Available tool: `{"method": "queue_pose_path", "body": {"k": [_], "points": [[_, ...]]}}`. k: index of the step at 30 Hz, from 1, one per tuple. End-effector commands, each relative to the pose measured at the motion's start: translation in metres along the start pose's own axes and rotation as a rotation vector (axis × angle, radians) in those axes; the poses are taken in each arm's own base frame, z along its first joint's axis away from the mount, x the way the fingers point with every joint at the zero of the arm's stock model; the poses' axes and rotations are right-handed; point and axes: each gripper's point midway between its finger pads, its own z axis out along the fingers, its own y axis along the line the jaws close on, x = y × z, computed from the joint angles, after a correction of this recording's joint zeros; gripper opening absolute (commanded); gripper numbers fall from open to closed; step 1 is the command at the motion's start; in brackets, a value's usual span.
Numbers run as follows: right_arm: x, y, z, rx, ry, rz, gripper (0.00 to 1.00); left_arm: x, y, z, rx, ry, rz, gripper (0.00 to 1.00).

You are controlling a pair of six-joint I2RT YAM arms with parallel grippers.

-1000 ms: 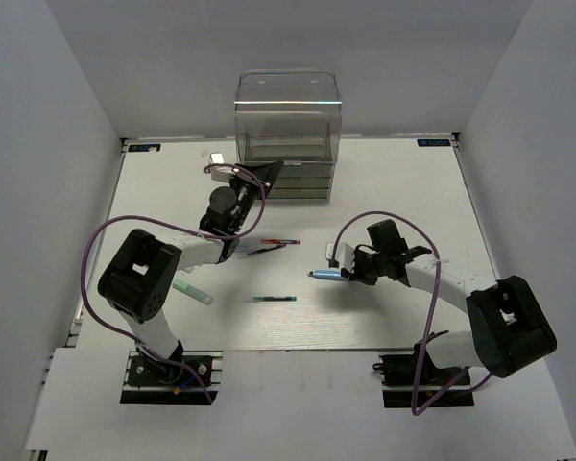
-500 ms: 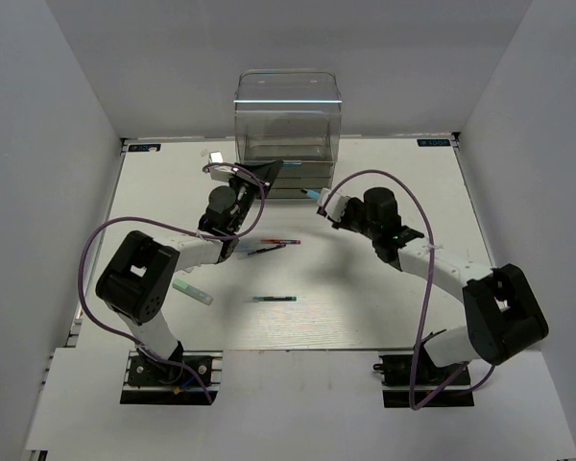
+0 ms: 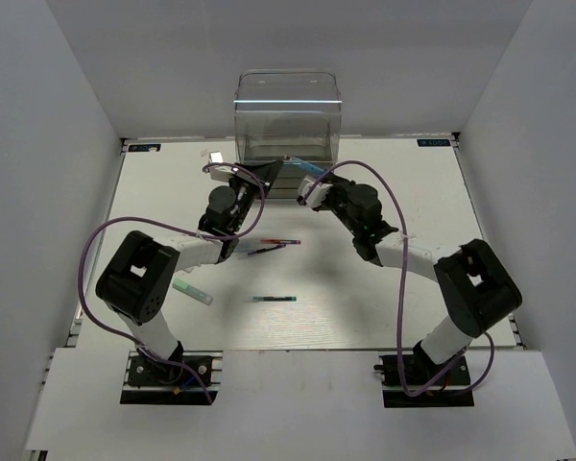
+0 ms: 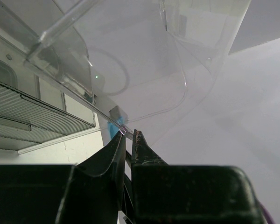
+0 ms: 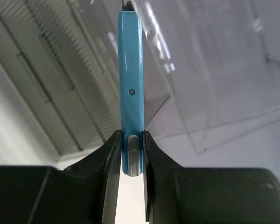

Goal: Sort the stationery into containers
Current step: Place the stationery in the storage box.

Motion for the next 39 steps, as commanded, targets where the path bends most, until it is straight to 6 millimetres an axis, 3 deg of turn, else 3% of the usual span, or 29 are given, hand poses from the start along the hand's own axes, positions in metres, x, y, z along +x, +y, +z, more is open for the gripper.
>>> {"method": "queue_pose_path", "body": {"k": [1, 7, 11, 27, 33, 39], "points": [[-0.033, -0.046, 0.010, 0.196, -0.102, -0.061, 0.00, -0.022, -0.057, -0.004, 0.147, -0.063, 0.002, 0.00], [-0.035, -0.053, 0.028, 0.266, -0.106, -0.155, 0.00, -0.022, -0.057, -0.004, 0.147, -0.063, 0.002, 0.00], [-0.024, -0.044, 0.041, 0.274, -0.083, -0.204, 0.00, -0.022, -0.057, -0.004, 0.147, -0.063, 0.002, 0.00], [-0.010, -0.019, 0.052, 0.187, -0.069, -0.542, 0.00, -0.020, -0.051, -0.005, 0.130, -0.057, 0.004, 0.00], [-0.007, -0.007, 0.063, 0.100, -0.053, -0.681, 0.00, -0.023, -0.058, -0.006, 0.147, -0.063, 0.002, 0.00], [-0.002, -0.011, 0.069, 0.055, -0.028, -0.750, 0.00, -0.021, -0.054, -0.008, 0.139, -0.060, 0.003, 0.00]]}}
